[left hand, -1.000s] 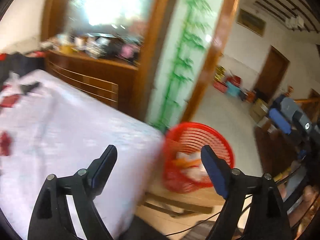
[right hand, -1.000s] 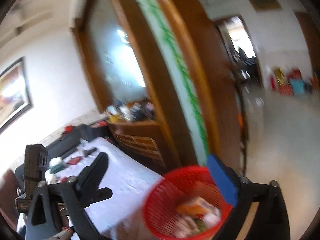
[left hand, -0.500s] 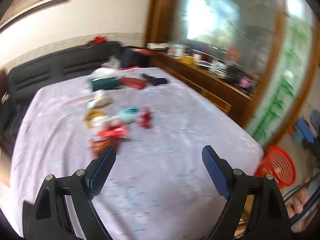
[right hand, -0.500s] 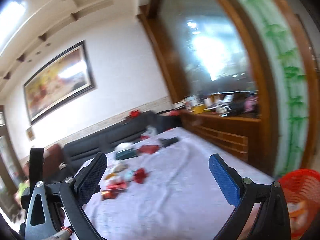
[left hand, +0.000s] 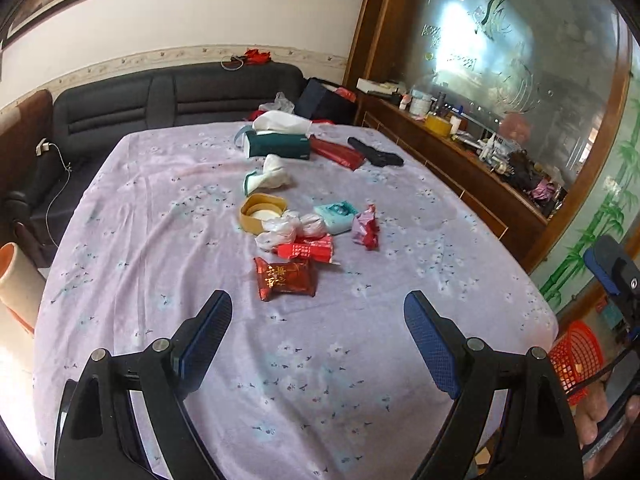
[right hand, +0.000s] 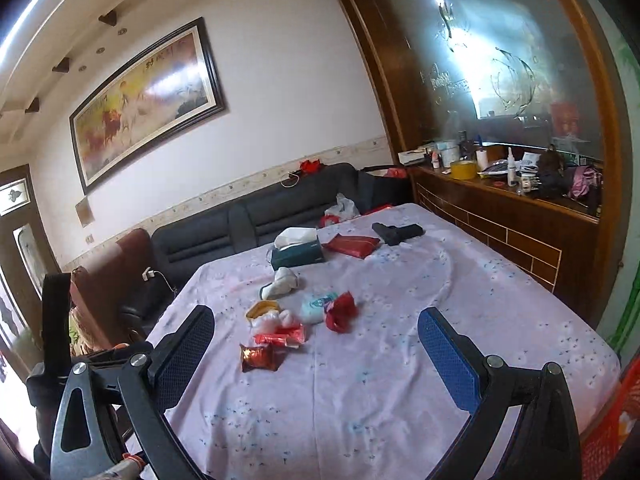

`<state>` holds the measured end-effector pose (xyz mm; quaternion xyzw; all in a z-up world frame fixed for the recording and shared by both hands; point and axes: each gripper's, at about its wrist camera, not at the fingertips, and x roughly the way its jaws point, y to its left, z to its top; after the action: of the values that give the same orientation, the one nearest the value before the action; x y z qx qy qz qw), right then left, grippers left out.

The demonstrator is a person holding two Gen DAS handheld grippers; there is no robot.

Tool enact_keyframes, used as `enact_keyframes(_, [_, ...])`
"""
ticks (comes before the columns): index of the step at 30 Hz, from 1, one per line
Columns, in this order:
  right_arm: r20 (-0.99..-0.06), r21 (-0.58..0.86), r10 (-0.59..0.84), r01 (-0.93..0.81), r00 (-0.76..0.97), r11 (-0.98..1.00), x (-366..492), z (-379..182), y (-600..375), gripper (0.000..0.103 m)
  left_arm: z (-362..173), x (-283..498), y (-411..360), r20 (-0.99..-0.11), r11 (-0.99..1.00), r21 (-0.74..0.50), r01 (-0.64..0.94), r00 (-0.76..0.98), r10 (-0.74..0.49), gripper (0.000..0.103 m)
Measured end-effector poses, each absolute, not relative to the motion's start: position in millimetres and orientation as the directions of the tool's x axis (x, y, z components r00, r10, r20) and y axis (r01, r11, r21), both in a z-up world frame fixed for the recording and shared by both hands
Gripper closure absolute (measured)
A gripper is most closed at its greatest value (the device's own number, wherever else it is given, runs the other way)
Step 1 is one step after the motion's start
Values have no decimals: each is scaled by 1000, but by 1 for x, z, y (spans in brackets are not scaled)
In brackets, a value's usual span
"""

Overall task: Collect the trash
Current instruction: 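Move both open tools back over the table trash, then grasp the red candy wrapper with left tool while right tool grasps red-pink bag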

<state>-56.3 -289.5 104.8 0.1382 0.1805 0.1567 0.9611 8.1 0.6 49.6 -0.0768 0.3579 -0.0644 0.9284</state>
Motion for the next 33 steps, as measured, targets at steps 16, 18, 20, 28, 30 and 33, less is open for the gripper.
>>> enact_keyframes(16, [-403,360,411,-272,818,892,44,72,-252,6,-26,104,21,-788,971,-241,5,582,-198,16])
enact_keyframes(18, [-416,369,419,-270,807,889,59,66,-249,7,-40,120,22,-811,967,-255,-4,545,-212,17])
enact_keyframes(20, [-429,371,422,-270,799,888,71,61,-245,9,-54,134,24,-824,954,-299,-10,508,-253,17])
enact_keyframes(28, [-526,416,458,-253,717,874,136,25,-224,19,-77,155,22,-844,966,-254,-58,502,-191,17])
enact_keyframes(30, [-551,422,462,-245,695,873,153,14,-219,20,-79,156,26,-836,962,-264,-66,514,-194,20])
enact_keyframes(33, [-604,422,451,-216,657,880,184,-5,-210,24,-79,156,25,-830,967,-248,-59,527,-181,27])
